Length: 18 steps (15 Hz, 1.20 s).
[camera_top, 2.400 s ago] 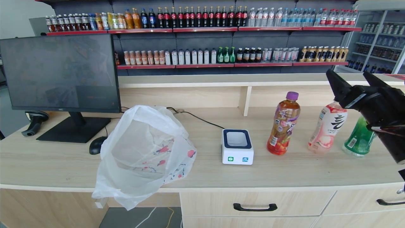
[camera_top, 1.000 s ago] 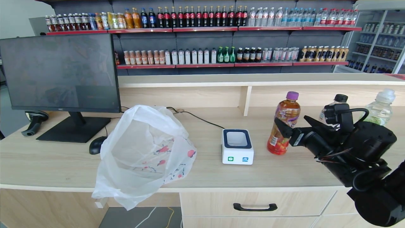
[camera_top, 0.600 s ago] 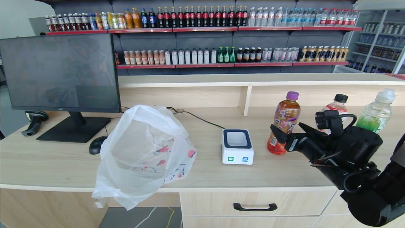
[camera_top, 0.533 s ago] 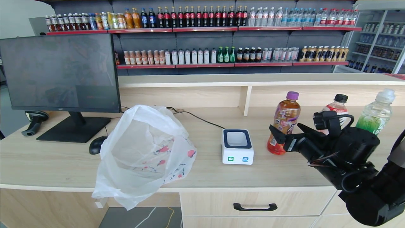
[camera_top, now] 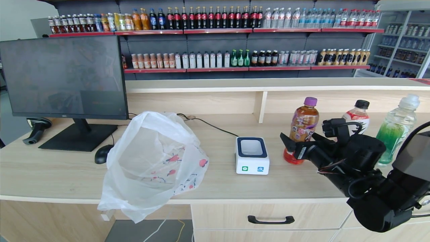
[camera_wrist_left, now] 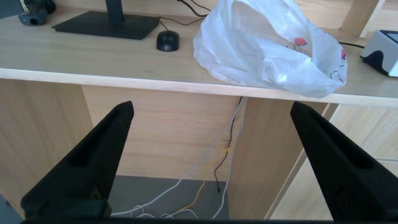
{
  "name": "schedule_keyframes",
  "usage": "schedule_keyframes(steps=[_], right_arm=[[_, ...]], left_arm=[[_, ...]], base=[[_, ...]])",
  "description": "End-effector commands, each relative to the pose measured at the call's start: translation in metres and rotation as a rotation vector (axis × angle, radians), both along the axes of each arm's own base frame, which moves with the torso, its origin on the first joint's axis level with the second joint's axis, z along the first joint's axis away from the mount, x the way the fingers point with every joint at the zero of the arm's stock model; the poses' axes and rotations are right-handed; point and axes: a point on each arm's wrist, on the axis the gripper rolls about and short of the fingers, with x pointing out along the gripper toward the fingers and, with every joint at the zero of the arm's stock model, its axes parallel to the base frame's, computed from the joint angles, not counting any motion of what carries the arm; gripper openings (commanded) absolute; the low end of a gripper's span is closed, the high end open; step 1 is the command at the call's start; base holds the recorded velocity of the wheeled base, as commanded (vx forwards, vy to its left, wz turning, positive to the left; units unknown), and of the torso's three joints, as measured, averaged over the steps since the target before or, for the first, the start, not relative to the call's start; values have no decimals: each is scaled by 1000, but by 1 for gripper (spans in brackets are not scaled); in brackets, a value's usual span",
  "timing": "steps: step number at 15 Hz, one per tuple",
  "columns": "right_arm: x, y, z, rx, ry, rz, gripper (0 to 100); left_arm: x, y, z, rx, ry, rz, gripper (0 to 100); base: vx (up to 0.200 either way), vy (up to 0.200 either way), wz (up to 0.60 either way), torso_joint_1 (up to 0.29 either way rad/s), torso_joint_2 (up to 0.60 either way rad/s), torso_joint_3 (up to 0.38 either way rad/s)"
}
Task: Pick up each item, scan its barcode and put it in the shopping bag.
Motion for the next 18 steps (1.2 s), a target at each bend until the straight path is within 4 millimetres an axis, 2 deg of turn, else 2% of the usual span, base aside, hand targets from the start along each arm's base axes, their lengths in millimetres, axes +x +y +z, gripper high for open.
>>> schedule_keyframes(steps=[1, 2, 3, 5, 7, 12, 13, 18], right_arm=[[4, 2, -5, -3, 9, 2, 100], [4, 2, -5, -3, 9, 2, 100], [14, -5, -8, 0, 0, -24, 100], [22, -6, -14, -2, 6, -34, 100], [29, -5, -11, 5, -21, -34, 100], [30, -5, -8, 7, -31, -34, 100], [30, -5, -6, 10, -37, -33, 0], [26, -12, 4, 21, -57, -51, 0]], left_arm=[[0, 0, 0, 0, -1, 0, 100], [0, 0, 0, 0, -1, 0, 100], [0, 0, 0, 0, -1, 0, 100], [0, 0, 0, 0, -1, 0, 100], [0, 0, 0, 0, -1, 0, 100], [0, 0, 0, 0, -1, 0, 100], [0, 0, 0, 0, -1, 0, 100], [0, 0, 0, 0, -1, 0, 100]], base=[[0, 0, 0, 0, 0, 0], [0, 0, 0, 0, 0, 0], [0, 0, 0, 0, 0, 0], [0, 0, 0, 0, 0, 0], [0, 0, 0, 0, 0, 0], [0, 0, 0, 0, 0, 0], [0, 0, 0, 0, 0, 0], [0, 0, 0, 0, 0, 0]])
